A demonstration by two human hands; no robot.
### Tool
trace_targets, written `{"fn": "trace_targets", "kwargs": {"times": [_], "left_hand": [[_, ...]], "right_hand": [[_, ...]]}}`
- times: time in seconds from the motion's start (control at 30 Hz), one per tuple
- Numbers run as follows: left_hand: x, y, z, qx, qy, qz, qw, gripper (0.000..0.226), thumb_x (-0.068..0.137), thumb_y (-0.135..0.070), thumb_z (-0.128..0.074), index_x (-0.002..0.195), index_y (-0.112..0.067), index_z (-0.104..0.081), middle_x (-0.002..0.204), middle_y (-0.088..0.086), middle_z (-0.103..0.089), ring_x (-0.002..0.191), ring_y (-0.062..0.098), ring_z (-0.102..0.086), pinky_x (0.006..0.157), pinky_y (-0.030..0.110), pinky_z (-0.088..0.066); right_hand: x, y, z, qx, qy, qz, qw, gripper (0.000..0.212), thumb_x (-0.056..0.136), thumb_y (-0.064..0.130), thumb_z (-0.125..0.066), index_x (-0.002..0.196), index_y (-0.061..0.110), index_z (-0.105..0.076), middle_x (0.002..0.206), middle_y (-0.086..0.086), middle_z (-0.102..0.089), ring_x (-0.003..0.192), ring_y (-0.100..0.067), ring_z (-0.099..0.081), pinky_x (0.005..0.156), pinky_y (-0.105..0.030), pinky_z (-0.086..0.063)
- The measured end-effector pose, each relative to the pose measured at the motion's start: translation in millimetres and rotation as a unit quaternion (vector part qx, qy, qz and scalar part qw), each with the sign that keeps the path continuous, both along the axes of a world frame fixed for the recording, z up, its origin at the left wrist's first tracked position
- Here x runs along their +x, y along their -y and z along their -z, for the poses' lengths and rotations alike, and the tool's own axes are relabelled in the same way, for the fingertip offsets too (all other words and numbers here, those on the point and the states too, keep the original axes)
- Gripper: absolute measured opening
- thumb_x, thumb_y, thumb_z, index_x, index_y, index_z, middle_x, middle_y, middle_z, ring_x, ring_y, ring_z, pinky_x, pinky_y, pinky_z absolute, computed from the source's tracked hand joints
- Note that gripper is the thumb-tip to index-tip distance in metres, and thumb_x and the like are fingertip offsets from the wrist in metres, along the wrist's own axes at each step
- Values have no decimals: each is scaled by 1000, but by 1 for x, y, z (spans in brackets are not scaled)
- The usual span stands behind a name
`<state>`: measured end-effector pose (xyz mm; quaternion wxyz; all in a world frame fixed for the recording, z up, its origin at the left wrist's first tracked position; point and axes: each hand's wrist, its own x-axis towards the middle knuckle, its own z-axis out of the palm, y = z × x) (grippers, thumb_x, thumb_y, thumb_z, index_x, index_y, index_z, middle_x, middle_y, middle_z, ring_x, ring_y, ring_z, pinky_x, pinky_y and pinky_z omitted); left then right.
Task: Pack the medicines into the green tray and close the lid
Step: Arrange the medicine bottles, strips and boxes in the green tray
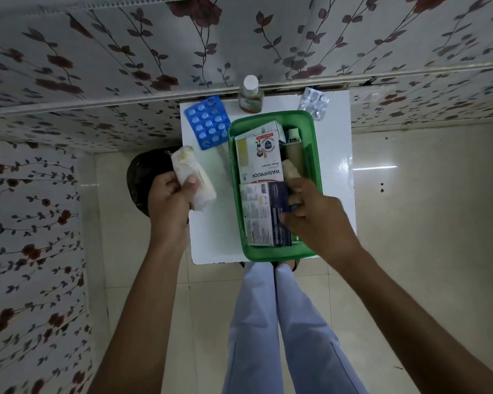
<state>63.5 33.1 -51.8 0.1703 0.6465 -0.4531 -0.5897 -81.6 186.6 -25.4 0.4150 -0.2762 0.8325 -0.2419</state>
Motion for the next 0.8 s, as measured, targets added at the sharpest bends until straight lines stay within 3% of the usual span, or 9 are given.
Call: {"fn": "trace_targets", "kwargs": {"times": [0.07, 0.13, 0.23, 0.33, 0.43, 0.5, 0.6, 0.7, 0.8], "left_hand": [[-4, 3, -3, -3, -1, 8, 1000, 31, 86, -10, -60, 115, -4, -53, 101, 3, -66, 90, 13, -62, 79, 34, -53], [-8, 6, -7, -10, -5, 22, 1000, 32, 84, -10, -62, 115, -5, -53, 108, 9, -66, 95, 17, -63, 79, 35, -53], [-17, 3, -13, -31, -15, 45, 998, 30, 81, -10, -65, 109, -8, -54, 93, 4, -68, 79, 7, -64, 64, 25, -53], [-27, -8, -20, -52, -6, 91, 995, 23, 78, -14, -70, 93, -20, -55, 79, 0, -66, 68, 7, -63, 55, 21, -48], [-35, -25, -23, -42, 5, 150, 988, 26, 73, -18, -74, 87, -25, -54, 76, 4, -67, 65, 11, -63, 53, 22, -46], [-39, -39, -24, -53, 40, 193, 979, 32, 70, -24, -76, 94, -20, -56, 84, 8, -69, 66, 16, -64, 57, 29, -50], [-41, -54, -24, -153, 154, 295, 931, 39, 75, -26, -72, 107, -13, -54, 94, 7, -68, 76, 25, -65, 70, 39, -55], [-42, -56, -22, -221, 217, 330, 892, 38, 78, -30, -68, 109, -11, -56, 96, 9, -66, 86, 27, -61, 74, 34, -46], [-41, -45, -20, -210, 189, 284, 916, 30, 78, -27, -68, 103, -13, -61, 83, 6, -60, 73, 21, -56, 69, 33, -45]], "right_hand": [[9, -2, 8, -2, -87, -44, 995, 59, 80, 8, -61, 134, 18, -41, 117, -8, -66, 81, -31, -66, 73, -40, -56], [13, -2, 11, 7, -168, -76, 983, 54, 81, 9, -59, 132, 17, -45, 129, -8, -59, 76, -36, -65, 67, -41, -56], [14, 3, 7, 18, -227, -117, 967, 33, 83, 13, -55, 117, 14, -55, 111, -10, -68, 66, -37, -64, 57, -35, -51], [-3, 10, 1, 10, -229, -97, 969, 24, 87, 22, -51, 107, 16, -61, 80, -14, -71, 63, -37, -63, 61, -36, -54], [-28, 15, -6, -35, -235, -33, 971, 36, 87, 38, -43, 86, 13, -68, 68, -14, -69, 56, -32, -58, 57, -33, -51], [-42, 15, -9, -65, -219, 19, 973, 44, 82, 42, -40, 89, 12, -71, 69, -12, -70, 57, -30, -59, 59, -33, -51], [-56, 13, -7, -76, -228, 29, 970, 23, 88, 24, -52, 98, 15, -70, 73, -11, -71, 57, -23, -59, 63, -30, -50], [-64, 11, -2, -73, -231, 39, 969, 19, 88, 18, -55, 98, 15, -70, 57, -2, -57, 45, -6, -44, 54, -15, -37], [-78, 10, 3, -61, -238, 69, 967, 21, 88, 17, -54, 99, 14, -71, 56, 0, -54, 44, -12, -45, 54, -7, -30]]}}
